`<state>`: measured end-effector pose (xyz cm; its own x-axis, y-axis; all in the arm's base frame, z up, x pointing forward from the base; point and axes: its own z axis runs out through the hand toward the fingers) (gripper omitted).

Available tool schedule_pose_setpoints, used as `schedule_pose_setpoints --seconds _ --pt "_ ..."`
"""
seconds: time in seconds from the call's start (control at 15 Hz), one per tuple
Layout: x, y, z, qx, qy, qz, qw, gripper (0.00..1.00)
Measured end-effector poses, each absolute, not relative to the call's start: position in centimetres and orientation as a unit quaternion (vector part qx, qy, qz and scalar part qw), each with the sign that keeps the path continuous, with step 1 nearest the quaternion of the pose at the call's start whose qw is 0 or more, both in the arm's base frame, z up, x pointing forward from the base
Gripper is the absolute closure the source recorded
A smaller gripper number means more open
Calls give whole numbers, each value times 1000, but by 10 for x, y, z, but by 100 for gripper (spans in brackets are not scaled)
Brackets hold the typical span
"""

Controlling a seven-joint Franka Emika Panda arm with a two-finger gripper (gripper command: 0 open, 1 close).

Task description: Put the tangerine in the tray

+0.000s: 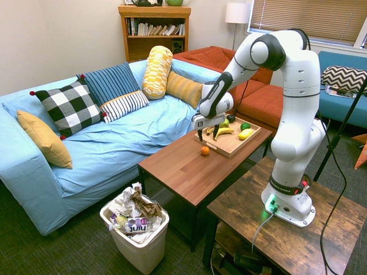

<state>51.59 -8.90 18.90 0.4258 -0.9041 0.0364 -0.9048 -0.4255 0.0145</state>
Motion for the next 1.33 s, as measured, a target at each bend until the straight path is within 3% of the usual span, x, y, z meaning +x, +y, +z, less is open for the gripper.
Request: schedule_pose_setpoints --seconds 0.6,0.67,1.33 --pt "539 -101 103 839 -544 -27 27 0" --pt "539 -104 99 839 -543 -29 27 100" --pt "542 -109 95 838 -544 -16 18 100"
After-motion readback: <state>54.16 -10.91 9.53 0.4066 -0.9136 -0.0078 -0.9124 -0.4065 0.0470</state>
